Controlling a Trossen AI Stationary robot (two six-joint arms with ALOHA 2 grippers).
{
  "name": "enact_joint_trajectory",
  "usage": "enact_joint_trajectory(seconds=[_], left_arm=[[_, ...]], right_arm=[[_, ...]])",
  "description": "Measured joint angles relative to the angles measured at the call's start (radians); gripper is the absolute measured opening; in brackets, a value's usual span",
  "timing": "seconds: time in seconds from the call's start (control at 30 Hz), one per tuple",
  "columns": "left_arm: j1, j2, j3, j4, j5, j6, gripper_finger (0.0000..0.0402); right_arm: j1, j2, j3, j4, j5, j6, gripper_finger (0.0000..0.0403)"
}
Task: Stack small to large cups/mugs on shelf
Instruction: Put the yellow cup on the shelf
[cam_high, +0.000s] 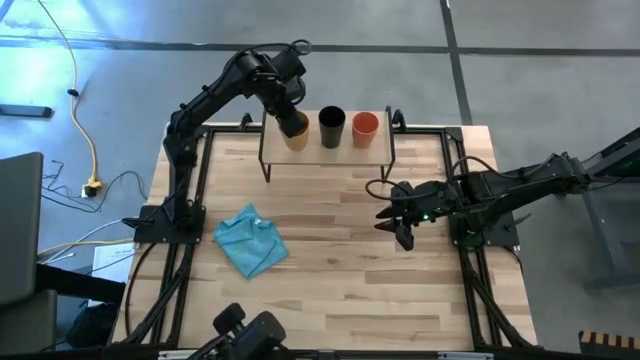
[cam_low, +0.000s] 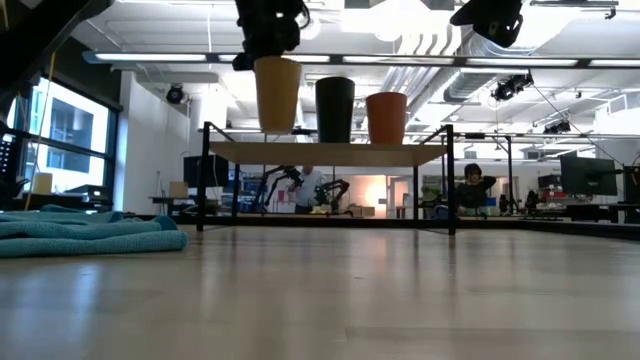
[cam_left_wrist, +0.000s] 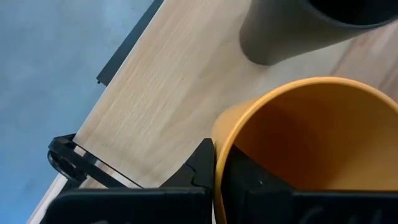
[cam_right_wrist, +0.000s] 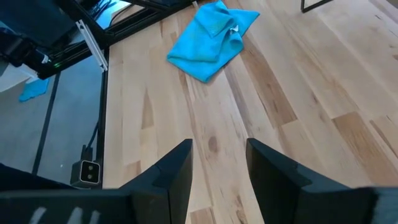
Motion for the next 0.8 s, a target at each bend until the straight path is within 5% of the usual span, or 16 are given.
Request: enact_joint_trajectory(seconds=[0.8], left_arm=[[0.073,0.017,0.000,0.000,0.016,0.022,0.0000]], right_arm=[[0.002,0.000,0.000,0.001,0.000,0.019,0.0142]])
